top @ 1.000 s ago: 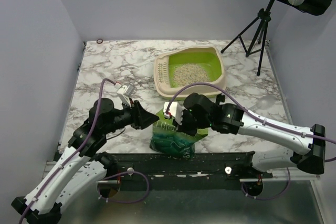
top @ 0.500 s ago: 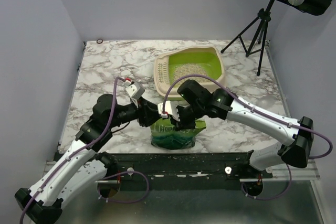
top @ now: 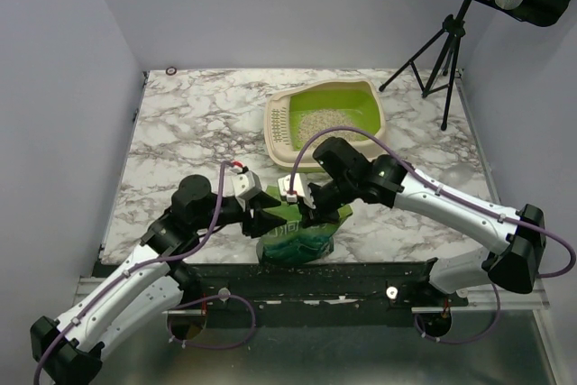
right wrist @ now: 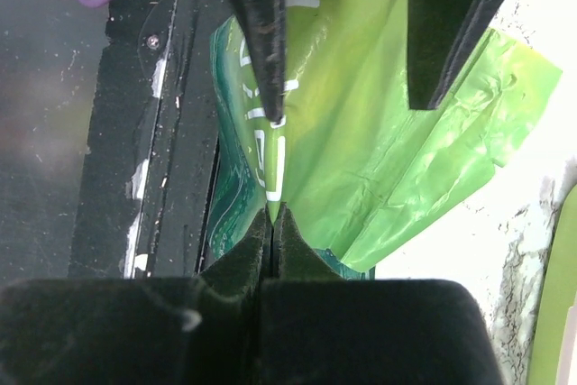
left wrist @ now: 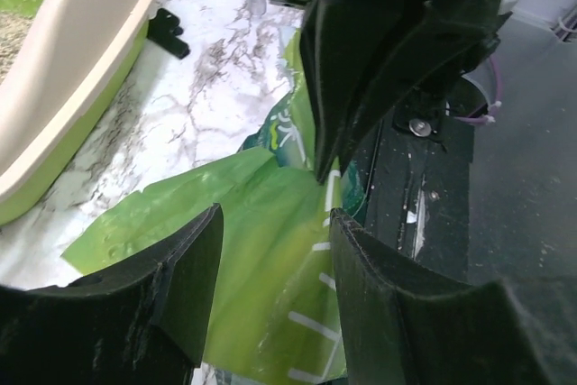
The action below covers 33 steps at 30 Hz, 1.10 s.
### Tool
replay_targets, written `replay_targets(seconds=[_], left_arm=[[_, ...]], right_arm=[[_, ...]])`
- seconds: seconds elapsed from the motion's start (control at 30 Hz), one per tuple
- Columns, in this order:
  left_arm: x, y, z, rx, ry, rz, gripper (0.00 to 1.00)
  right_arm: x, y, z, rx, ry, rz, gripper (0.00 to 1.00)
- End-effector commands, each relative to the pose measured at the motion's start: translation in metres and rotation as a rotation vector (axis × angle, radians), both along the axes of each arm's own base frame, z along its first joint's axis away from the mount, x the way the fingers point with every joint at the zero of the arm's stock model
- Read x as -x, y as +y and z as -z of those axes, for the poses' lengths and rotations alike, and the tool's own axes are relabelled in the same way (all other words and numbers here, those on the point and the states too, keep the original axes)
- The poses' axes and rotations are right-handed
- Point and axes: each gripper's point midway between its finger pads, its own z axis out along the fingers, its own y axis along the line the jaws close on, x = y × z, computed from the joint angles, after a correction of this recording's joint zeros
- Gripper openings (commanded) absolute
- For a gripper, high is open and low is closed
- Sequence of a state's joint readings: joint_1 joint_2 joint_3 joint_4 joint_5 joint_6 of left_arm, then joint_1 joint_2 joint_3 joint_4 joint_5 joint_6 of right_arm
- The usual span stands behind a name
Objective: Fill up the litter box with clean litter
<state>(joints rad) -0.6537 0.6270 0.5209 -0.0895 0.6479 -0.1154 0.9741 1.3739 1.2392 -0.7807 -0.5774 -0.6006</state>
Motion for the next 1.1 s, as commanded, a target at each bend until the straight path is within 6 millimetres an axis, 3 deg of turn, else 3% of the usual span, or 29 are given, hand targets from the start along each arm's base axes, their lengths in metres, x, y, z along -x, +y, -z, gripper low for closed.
replay_targets(seconds=[0.0,0.3,0.53,0.73,0.8,0.87,0.93,1.07], left_arm=[[0.017,-0.009,-0.003,0.026,-0.025,0.124,0.59],[0.03,-0.014,0.014,-0.014,0.025,0.179,0.63],[0.04,-0.024,0.045,-0.115,0.119,0.228,0.64],[0.032,-0.025,0.059,-0.172,0.121,0.182,0.61],[0.026,-0.025,0.061,-0.18,0.113,0.15,0.51],[0.019,-0.024,0.065,-0.198,0.119,0.117,0.23],[0.015,-0.024,0.067,-0.216,0.122,0.096,0.01],[0.001,-0.02,0.062,-0.232,0.078,0.03,0.0]], right_arm=[[-0.001,0.015,-0.021,-0.119,-0.016,-0.023,0.0],[-0.005,0.014,-0.018,-0.114,-0.02,-0.014,0.0],[-0.005,0.013,-0.021,-0.125,-0.028,-0.011,0.0],[-0.002,0.01,-0.026,-0.135,-0.032,-0.008,0.0],[0.0,0.008,-0.027,-0.142,-0.034,-0.01,0.0],[0.001,0.007,-0.028,-0.143,-0.033,-0.008,0.0],[0.001,0.005,-0.028,-0.14,-0.034,-0.002,0.0],[-0.003,-0.002,-0.026,-0.125,-0.057,0.038,0.01]])
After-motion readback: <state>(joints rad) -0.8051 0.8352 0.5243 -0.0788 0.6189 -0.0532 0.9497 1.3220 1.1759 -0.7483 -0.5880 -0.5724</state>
